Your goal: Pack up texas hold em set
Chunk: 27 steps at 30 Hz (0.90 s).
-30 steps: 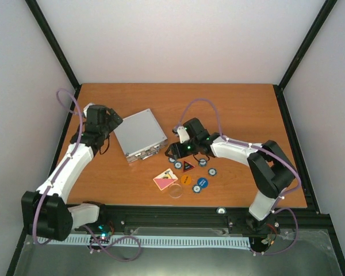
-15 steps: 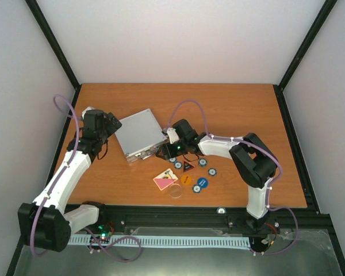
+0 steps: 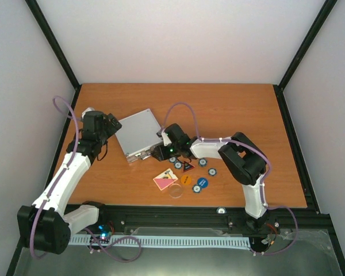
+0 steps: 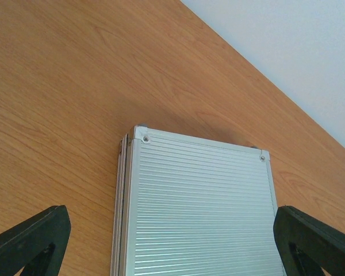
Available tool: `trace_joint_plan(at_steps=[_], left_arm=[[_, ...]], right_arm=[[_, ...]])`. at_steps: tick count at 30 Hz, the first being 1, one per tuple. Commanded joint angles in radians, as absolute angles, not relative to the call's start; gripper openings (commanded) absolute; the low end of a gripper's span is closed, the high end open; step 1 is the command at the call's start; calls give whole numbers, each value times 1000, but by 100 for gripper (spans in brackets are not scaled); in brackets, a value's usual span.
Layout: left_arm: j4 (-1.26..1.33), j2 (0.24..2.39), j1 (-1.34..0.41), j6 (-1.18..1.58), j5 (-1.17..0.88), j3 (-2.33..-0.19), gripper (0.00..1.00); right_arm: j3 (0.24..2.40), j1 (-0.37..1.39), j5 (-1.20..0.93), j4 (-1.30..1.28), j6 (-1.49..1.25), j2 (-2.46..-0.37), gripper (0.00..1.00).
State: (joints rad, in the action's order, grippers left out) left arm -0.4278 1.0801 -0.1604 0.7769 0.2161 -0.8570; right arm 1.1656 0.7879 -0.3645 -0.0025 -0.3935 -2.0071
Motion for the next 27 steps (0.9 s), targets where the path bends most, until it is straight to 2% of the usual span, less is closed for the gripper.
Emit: trace_joint_plan(at_steps=[1, 8, 11, 13, 18, 20, 22, 27], left_arm=[[-433, 1053, -167, 743, 215, -849, 100], [-444, 1034, -167, 733, 225, -837, 100], [-445, 1033, -167, 732, 225, -836, 100], [-445, 1034, -167, 735, 222, -836, 100], [-444, 1039, -166, 736, 216, -833, 100], [-445, 1039, -167, 734, 220, -830, 100], [-448, 1036, -167, 734, 223, -828, 100], [-451, 1027, -167, 732, 221, -832, 100]], right_arm=[[1172, 823, -261, 90, -383, -2020, 55], [1140, 828, -210, 155, -397, -2041, 53], [1131, 831, -197, 157, -400, -2042, 40], [1118, 831, -187, 164, -404, -2035, 37], [1104, 834, -188, 167, -405, -2016, 15], [1101, 834, -186, 158, -405, -2004, 12], [1095, 836, -184, 152, -407, -1991, 4], [1064, 839, -179, 156, -409, -1932, 3]])
